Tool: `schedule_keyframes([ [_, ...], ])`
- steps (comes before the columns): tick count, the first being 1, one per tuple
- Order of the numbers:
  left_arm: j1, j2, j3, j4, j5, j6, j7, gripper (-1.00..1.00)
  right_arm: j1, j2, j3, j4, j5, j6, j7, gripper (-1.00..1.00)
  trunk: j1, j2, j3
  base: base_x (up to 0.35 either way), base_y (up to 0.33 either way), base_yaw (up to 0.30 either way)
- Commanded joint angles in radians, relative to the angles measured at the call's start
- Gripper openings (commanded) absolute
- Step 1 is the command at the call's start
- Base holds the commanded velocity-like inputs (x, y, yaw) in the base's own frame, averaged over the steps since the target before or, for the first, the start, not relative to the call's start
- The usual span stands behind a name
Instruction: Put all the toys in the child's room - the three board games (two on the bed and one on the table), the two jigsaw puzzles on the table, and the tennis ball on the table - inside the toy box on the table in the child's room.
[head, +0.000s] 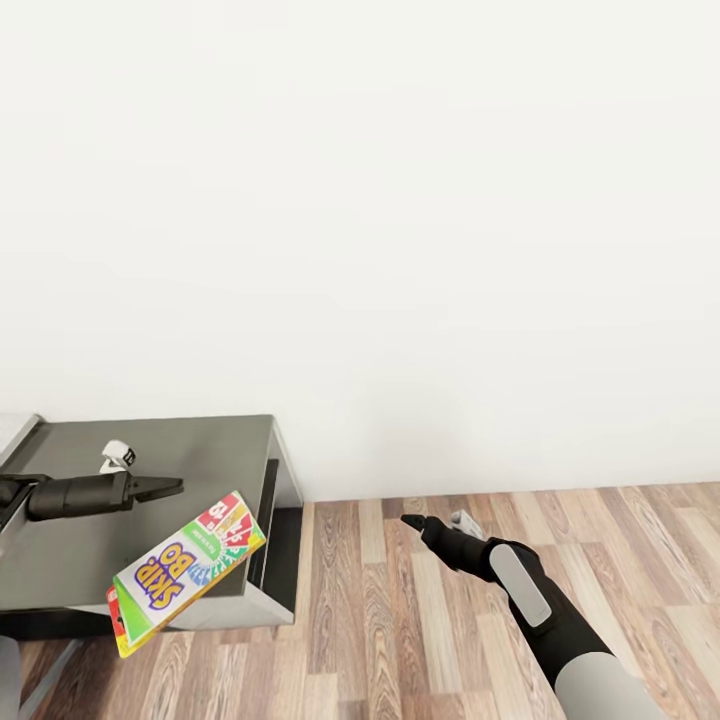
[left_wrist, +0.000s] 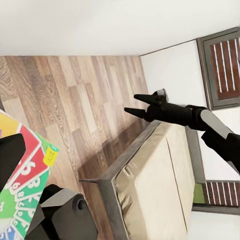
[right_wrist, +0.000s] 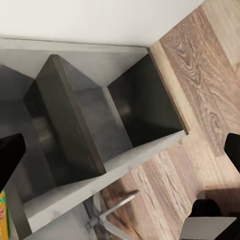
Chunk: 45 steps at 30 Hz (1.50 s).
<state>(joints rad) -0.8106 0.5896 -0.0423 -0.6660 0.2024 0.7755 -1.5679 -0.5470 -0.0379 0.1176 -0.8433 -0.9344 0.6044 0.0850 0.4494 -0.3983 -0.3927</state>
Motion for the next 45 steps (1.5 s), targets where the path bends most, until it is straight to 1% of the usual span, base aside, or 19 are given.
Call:
schedule_keyframes([
  [1,-0.001,0.001,-0.004,0.0,0.004,0.011,-0.003,1.0,-0.001,-0.001,0.002,-0.001,0.002,0.002,0.002,1.0,0.001,-0.002,0.0,0.0,0.0,0.0],
  [13,-0.001,0.0,-0.005,0.0,0.003,0.011,-0.003,1.0,-0.001,0.005,0.002,-0.001,0.002,-0.003,0.001,1.0,0.001,-0.002,0.02,0.0,0.0,0.0],
  [22,-0.001,-0.002,-0.004,0.0,0.003,0.011,-0.003,1.0,-0.001,0.004,0.001,-0.001,0.002,-0.004,0.001,1.0,0.001,-0.002,0.035,0.0,0.0,0.0],
  [31,-0.001,-0.005,-0.006,0.0,0.002,0.011,-0.003,1.0,0.0,-0.003,-0.001,-0.002,0.002,-0.005,0.001,1.0,0.001,-0.002,0.05,0.0,0.0,0.0],
  [45,-0.001,-0.009,-0.008,0.0,0.002,0.014,-0.003,1.0,0.0,0.0,-0.001,-0.002,0.002,-0.004,0.001,1.0,0.001,-0.002,0.073,0.0,0.0,0.0],
])
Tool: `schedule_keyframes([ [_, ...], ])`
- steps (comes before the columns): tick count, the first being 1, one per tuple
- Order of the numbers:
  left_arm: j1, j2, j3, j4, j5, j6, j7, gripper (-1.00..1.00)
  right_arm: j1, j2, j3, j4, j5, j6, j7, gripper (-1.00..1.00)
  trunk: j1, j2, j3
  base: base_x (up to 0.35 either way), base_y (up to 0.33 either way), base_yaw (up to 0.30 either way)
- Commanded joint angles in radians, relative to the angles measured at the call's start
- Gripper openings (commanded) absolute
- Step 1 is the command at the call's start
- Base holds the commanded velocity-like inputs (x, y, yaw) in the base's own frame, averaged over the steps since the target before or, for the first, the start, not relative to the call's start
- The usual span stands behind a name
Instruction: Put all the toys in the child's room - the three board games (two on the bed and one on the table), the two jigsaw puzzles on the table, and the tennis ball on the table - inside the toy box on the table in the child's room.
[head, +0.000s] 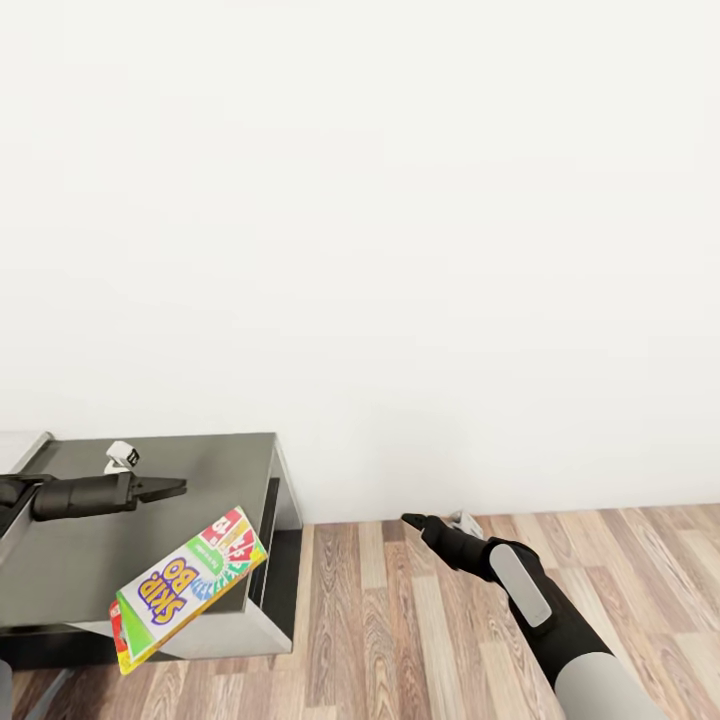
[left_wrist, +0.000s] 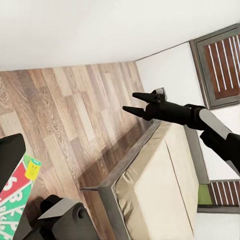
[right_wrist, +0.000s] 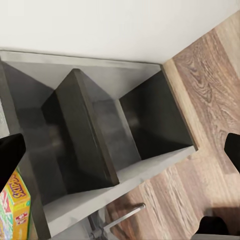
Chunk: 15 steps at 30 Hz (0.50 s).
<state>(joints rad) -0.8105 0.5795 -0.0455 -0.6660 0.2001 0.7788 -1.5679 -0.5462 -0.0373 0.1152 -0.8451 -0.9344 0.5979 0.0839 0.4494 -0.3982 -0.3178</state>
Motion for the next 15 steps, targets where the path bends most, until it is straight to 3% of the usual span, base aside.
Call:
schedule_keyframes([
  [1,-0.001,0.001,-0.004,0.0,0.004,0.01,-0.003,1.0,-0.001,0.0,0.002,0.0,0.002,0.002,0.002,1.0,0.001,-0.002,0.0,0.0,0.0,0.0],
  [15,-0.001,0.002,-0.002,0.0,0.007,0.008,-0.003,1.0,0.0,0.001,-0.001,-0.002,0.002,-0.001,0.003,1.0,0.001,-0.002,0.023,0.0,0.0,0.0],
])
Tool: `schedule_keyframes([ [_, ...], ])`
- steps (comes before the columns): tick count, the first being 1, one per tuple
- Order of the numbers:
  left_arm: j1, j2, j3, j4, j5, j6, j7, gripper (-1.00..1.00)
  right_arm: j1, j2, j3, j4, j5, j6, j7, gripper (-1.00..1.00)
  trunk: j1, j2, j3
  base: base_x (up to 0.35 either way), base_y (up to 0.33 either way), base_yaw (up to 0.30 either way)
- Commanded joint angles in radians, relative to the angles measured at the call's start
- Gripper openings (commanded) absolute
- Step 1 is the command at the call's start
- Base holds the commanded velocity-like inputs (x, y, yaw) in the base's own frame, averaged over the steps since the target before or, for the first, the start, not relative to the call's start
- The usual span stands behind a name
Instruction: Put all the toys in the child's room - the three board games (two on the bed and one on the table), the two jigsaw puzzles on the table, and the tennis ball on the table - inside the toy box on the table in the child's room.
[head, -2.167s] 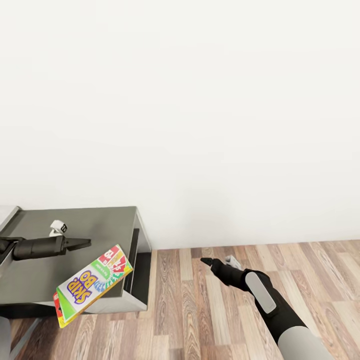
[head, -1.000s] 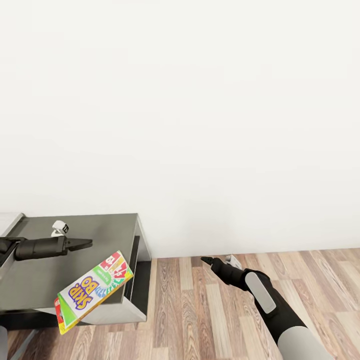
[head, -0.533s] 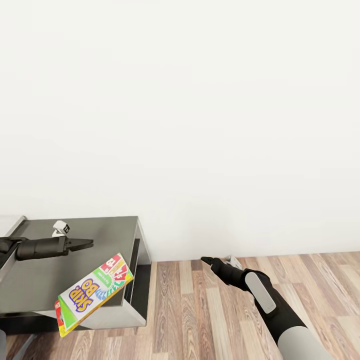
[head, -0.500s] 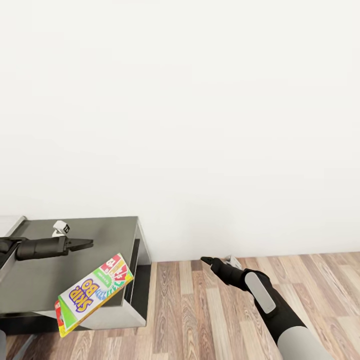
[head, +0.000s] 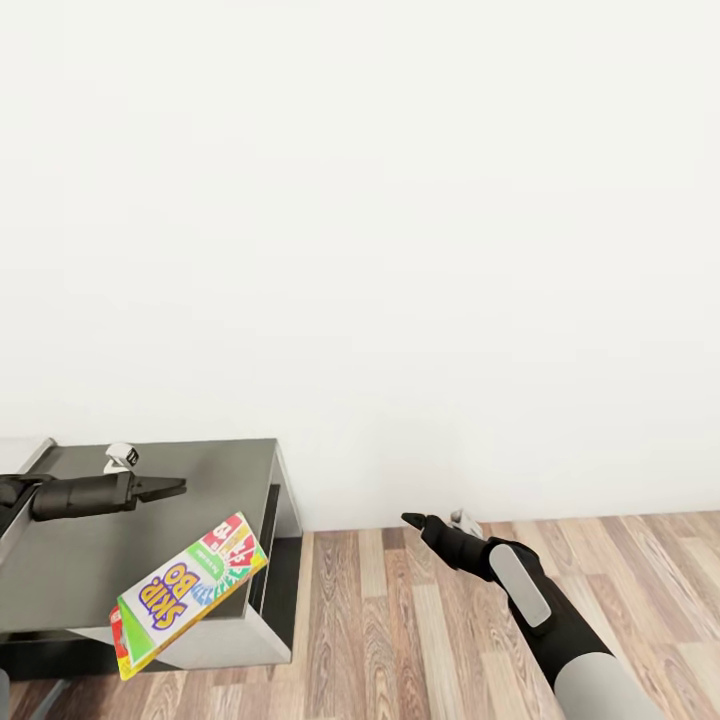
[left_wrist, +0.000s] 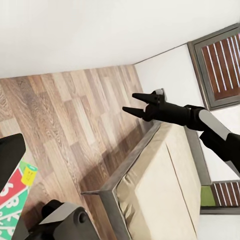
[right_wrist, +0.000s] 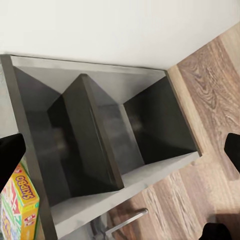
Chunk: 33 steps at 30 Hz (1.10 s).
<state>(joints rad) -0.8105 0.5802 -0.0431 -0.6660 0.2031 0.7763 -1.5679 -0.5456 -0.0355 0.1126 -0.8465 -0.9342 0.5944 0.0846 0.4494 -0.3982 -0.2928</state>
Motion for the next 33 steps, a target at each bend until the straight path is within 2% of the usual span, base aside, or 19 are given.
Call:
schedule_keyframes([
  [1,-0.001,0.001,-0.004,0.0,0.004,0.011,-0.003,1.0,-0.001,-0.001,0.001,-0.001,0.001,0.002,0.002,1.0,0.001,-0.002,0.0,0.0,0.0,0.0],
  [33,-0.001,0.003,-0.016,0.0,-0.005,0.011,-0.003,1.0,0.001,-0.009,-0.004,0.003,0.0,0.002,0.004,1.0,0.001,-0.002,0.053,0.0,0.0,0.0],
])
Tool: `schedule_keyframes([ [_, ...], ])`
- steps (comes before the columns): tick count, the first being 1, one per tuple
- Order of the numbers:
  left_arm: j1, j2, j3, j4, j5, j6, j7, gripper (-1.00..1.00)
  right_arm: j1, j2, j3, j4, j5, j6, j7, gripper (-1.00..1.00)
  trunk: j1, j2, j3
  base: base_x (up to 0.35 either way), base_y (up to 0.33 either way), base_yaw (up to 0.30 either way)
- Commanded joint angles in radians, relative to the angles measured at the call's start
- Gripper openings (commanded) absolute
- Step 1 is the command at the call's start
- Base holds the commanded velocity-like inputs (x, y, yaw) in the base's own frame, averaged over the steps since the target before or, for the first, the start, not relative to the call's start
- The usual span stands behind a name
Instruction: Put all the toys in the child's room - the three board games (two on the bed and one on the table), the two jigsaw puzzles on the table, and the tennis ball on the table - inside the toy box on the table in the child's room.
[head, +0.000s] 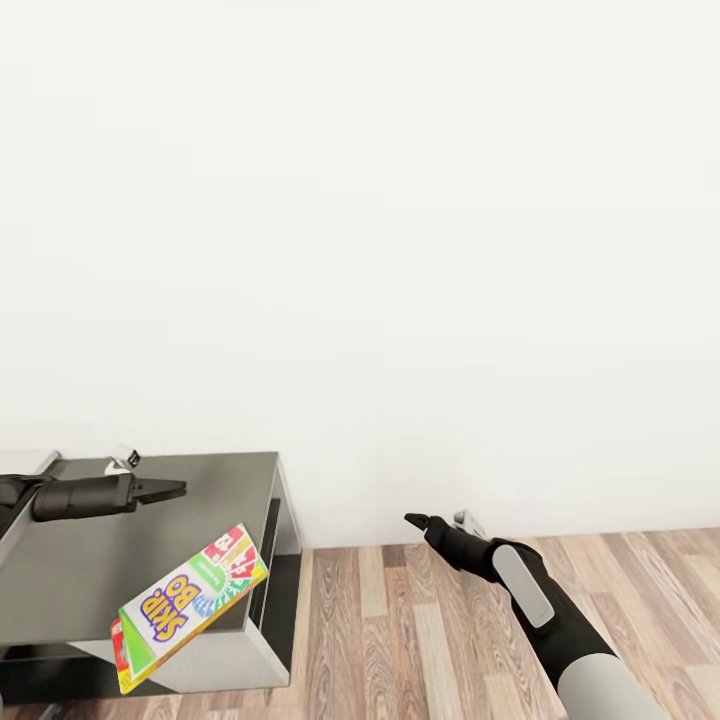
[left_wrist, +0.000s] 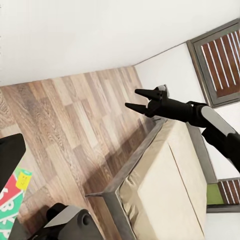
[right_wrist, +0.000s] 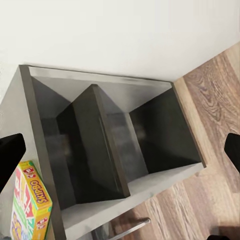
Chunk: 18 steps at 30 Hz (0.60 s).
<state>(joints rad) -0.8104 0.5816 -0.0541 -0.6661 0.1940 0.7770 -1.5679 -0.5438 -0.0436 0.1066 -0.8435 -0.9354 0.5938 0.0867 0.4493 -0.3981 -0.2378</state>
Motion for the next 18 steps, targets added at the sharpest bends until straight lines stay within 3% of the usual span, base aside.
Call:
schedule_keyframes([
  [1,-0.001,0.004,-0.006,0.0,0.005,0.01,-0.003,1.0,0.0,-0.001,0.001,0.0,0.001,0.002,0.002,1.0,0.001,-0.002,0.0,0.0,0.0,0.0],
  [18,0.0,0.012,0.002,0.0,0.005,0.01,-0.003,1.0,0.001,-0.001,-0.001,-0.001,0.001,0.001,0.002,1.0,0.001,-0.002,0.028,0.0,0.0,0.0],
])
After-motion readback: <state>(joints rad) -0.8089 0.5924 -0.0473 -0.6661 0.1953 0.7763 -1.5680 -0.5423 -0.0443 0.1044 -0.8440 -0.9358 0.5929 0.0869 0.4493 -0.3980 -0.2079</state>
